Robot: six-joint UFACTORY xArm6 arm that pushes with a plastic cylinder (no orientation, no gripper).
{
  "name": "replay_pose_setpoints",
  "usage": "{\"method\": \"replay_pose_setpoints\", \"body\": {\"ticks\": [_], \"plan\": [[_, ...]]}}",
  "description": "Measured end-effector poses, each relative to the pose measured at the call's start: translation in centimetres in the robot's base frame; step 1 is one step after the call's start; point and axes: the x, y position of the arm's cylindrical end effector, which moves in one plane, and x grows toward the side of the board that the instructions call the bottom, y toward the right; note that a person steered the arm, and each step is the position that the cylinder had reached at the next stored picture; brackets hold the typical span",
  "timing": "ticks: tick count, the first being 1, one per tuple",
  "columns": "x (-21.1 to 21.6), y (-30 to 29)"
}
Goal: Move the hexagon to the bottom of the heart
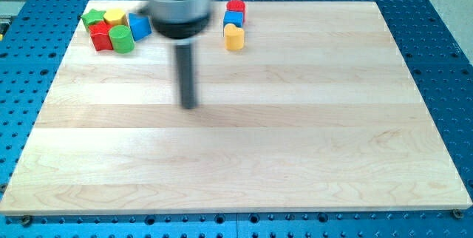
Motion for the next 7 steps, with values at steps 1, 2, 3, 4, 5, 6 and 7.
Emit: {"method": "replay_pose_setpoints", "body": {"ticks": [1, 2, 3, 4, 5, 6, 7], "plan": [[-5.0, -9.0], [-12.3, -10.8], [-16.0, -13.9], [-18.6, -15.9], [-21.0, -14.6], [-23.2, -12.5], [-20.8, -9.2]]}}
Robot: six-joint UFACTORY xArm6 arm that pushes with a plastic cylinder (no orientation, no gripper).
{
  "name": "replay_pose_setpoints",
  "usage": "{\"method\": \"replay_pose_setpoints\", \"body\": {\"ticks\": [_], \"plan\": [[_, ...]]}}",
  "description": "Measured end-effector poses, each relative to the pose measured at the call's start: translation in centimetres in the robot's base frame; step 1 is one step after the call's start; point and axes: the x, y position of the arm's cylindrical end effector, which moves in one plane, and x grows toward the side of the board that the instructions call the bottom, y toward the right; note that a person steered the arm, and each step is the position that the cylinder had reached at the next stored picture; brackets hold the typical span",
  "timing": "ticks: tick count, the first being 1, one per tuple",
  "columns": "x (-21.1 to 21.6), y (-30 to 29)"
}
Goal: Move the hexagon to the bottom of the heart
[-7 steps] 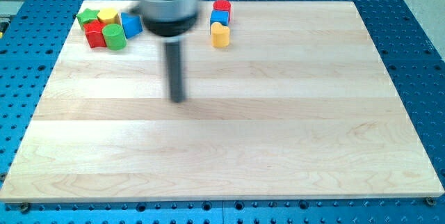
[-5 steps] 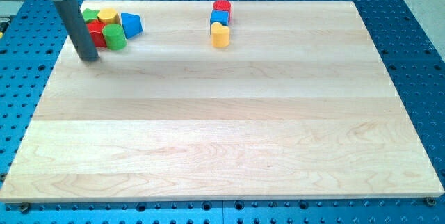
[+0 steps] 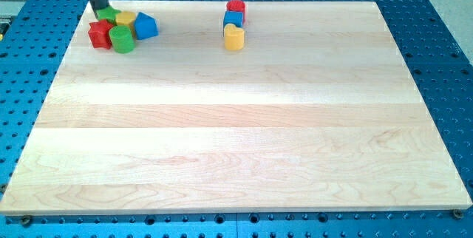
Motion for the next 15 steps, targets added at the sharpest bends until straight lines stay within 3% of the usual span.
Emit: {"method": "replay_pose_setpoints", "body": {"ticks": [1, 2, 3, 4, 6, 7, 8, 10, 15], "plan": [[4.7, 6.4], [8.6, 9.0], [10.9, 11.5], [14.2, 10.1], [12.6, 16.9], [12.0, 11.5], [10.8, 11.2], [10.8, 16.7], [9.3, 17.3]]}}
